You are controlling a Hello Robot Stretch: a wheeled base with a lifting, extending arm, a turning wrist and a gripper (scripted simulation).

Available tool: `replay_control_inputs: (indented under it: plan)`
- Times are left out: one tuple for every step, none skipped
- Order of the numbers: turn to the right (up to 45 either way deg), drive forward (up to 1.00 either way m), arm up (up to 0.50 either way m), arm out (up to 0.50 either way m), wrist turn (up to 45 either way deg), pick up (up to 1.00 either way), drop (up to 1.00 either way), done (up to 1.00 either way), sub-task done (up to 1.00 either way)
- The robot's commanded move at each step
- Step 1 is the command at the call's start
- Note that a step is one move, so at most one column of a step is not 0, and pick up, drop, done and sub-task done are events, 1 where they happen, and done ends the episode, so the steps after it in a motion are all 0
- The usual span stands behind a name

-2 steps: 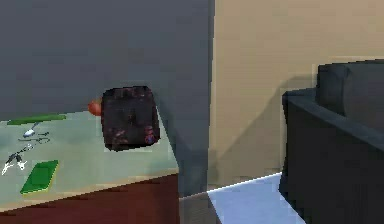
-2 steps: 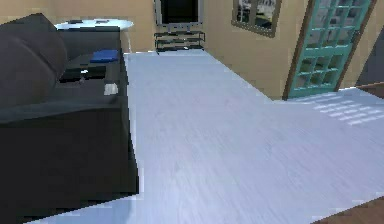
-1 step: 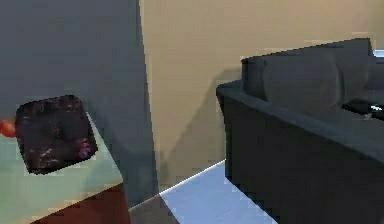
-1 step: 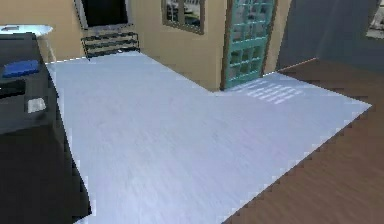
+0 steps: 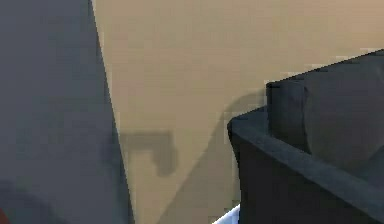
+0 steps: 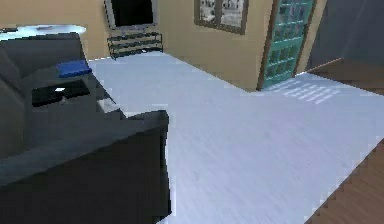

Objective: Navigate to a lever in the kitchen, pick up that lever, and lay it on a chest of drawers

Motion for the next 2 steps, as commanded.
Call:
replay_control_inputs:
  plan:
    - [-27.0,0.00,0.00,0.00,0.0,0.00,0.00,0.00,0.00]
    - [0.0,0.50,0.00,0.00,0.0,0.00,0.00,0.00,0.00]
